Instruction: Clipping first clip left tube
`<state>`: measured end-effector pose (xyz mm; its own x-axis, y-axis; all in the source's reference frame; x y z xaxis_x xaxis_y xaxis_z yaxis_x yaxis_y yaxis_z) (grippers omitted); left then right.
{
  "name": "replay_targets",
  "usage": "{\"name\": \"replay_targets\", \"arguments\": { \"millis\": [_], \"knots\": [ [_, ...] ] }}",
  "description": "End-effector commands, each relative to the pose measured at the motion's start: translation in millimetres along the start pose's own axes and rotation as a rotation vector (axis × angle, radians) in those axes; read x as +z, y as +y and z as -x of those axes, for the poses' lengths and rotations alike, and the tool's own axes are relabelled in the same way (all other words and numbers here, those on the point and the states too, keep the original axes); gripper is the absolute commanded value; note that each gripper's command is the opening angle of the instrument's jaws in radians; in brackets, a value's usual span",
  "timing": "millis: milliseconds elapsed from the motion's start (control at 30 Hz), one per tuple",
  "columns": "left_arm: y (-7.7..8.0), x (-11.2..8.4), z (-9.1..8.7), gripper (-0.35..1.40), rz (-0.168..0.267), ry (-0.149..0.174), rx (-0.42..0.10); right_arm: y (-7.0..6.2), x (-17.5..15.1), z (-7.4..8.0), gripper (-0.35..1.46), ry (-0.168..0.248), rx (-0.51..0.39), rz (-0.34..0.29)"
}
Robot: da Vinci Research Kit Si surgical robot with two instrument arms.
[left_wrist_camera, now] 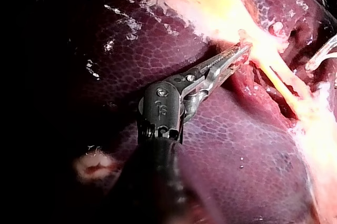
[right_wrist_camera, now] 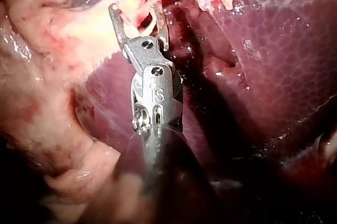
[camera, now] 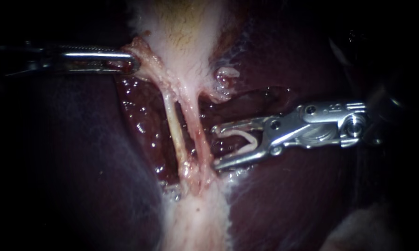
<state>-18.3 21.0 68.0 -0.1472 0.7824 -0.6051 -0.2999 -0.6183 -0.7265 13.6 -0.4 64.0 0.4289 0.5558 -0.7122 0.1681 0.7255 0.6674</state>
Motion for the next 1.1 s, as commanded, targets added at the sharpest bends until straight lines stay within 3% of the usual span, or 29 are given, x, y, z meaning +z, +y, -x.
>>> {"name": "replay_targets", "arguments": {
  "millis": [33, 233, 467, 900, 1100],
  "knots": [
    [0.0, 0.0, 0.0, -0.35, 0.0, 0.0, 0.0, -0.2, 0.3, -0.2, 0.5, 0.001, 0.002, -0.003],
    [0.0, 0.0, 0.0, -0.35, 0.0, 0.0, 0.0, -0.7, 1.8, -0.7, 0.5, 0.005, 0.013, -0.011],
    [0.0, 0.0, 0.0, -0.35, 0.0, 0.0, 0.0, 0.1, 3.0, 0.3, 0.5, 0.005, 0.037, -0.004],
    [0.1, 0.1, 0.0, -0.35, -0.001, 0.0, 0.0, 4.3, 4.7, 3.6, 0.5, -0.04, 0.066, 0.032],
    [0.1, 0.1, 0.0, -0.35, -0.001, 0.0, 0.0, 5.3, 5.7, 4.9, 0.5, -0.042, 0.071, 0.04]
  ]
}}
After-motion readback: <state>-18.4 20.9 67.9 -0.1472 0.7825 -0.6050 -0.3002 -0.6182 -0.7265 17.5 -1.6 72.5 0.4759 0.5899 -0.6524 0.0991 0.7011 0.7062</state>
